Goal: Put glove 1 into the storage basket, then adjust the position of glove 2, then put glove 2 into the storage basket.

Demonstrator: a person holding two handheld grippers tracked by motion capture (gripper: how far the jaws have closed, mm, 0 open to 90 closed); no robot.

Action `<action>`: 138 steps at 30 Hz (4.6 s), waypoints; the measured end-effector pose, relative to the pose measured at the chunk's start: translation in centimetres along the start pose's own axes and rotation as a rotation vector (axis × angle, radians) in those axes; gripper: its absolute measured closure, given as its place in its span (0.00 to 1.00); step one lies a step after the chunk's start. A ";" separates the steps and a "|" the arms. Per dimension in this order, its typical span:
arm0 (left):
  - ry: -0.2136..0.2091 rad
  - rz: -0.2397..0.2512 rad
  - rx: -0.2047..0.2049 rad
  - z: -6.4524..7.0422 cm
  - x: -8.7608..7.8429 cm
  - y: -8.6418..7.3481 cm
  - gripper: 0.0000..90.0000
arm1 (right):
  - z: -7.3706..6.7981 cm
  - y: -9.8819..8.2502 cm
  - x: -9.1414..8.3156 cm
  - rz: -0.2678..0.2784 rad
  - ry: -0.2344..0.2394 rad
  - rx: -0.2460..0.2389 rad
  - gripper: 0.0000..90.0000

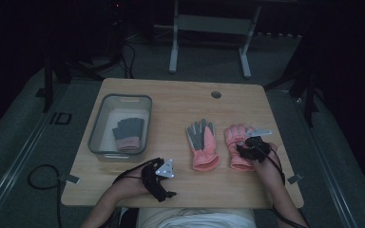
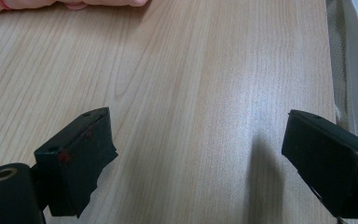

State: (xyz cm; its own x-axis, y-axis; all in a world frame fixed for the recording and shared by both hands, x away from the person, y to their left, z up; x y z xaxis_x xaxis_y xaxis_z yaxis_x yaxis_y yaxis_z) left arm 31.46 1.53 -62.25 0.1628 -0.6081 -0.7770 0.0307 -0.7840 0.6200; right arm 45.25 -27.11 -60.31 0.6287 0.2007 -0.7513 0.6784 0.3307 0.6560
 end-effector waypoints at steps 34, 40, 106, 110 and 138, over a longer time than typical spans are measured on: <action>0.003 -0.002 0.010 0.1 0.1 0.0 0.09 | -7.6 10.4 -9.2 0.231 0.097 -0.012 0.95; 0.004 0.000 0.009 0.0 0.1 0.0 0.09 | -11.5 10.7 -9.1 0.228 0.161 -0.052 0.95; 0.178 0.167 -0.133 -2.1 -3.5 4.4 0.09 | -9.9 10.0 -5.3 0.198 0.216 -0.083 0.57; 0.238 0.190 -0.197 -3.2 -4.4 5.0 0.09 | -9.9 10.2 -5.8 0.208 0.223 -0.093 0.58; 0.307 0.067 -0.519 -11.4 0.1 8.2 0.16 | -11.0 8.7 -2.0 0.138 0.264 -0.079 0.63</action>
State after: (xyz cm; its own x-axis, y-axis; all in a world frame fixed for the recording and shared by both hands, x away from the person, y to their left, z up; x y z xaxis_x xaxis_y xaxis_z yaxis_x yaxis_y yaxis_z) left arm 42.94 -3.56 -55.99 0.4557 -0.5300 -0.7151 0.4746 -0.5350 0.6990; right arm 45.74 -14.44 -53.88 0.5852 0.4778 -0.6552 0.5553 0.3527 0.7532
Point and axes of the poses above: each handheld gripper's, and its own axes: x roughly forward along the jaws, y roughly out of its top, z roughly to its right, the point moved 10 cm from there along x, roughly forward along the jaws, and after that the axes turned 6 degrees about x, right-handed, at the moved point
